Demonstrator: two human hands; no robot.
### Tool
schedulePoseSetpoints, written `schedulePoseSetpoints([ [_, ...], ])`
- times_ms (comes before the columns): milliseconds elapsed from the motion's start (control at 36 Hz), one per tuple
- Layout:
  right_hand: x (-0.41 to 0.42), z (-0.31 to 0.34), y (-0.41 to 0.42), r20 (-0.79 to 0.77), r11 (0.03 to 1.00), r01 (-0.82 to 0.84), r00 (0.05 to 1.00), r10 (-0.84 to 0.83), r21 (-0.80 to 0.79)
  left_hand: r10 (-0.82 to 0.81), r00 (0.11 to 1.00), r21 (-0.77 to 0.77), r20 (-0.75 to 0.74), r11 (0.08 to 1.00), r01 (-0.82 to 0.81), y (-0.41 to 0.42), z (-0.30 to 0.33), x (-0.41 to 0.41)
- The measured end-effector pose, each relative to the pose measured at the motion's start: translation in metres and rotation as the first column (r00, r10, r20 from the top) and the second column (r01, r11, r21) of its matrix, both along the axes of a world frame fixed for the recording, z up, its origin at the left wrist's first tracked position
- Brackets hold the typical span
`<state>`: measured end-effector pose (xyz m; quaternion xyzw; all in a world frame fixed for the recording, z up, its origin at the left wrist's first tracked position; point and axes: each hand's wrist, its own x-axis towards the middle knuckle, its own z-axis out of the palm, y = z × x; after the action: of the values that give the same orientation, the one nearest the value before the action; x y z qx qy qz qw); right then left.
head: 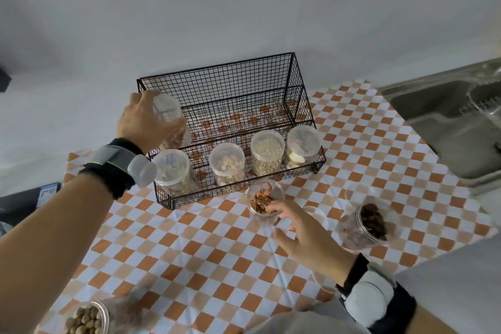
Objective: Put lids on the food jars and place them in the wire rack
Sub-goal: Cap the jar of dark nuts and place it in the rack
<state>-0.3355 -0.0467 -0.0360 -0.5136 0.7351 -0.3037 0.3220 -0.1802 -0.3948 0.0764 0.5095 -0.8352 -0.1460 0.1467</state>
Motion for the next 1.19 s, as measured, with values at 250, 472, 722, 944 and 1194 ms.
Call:
schedulePoseSetpoints([
  [250,0.001,-0.001,0.001,-0.015,1.0,0.012,1.0,-0.012,0.013,0.017,0.999,0.065,0.051,0.998,-0.02,-0.009,-0.021,-0.001],
  [472,0.003,0.002,0.001,-0.016,1.0,0.022,1.0,-0.022,0.004,0.035,0.996,0.073,0.078,0.996,-0.041,-0.018,-0.041,-0.001],
  [722,0.004,0.003,0.002,-0.018,1.0,0.014,1.0,-0.014,-0.004,0.101,0.984,0.006,0.144,0.995,-0.103,-0.02,-0.052,-0.006],
  [944,0.004,0.005,0.002,-0.026,1.0,0.012,1.0,-0.012,0.01,0.132,0.979,0.041,0.153,0.989,-0.14,-0.018,-0.06,-0.003],
  [1194,0.004,0.003,0.003,-0.022,1.0,0.007,1.0,-0.006,0.023,0.151,0.977,0.044,0.149,0.986,-0.159,-0.018,-0.063,-0.005],
])
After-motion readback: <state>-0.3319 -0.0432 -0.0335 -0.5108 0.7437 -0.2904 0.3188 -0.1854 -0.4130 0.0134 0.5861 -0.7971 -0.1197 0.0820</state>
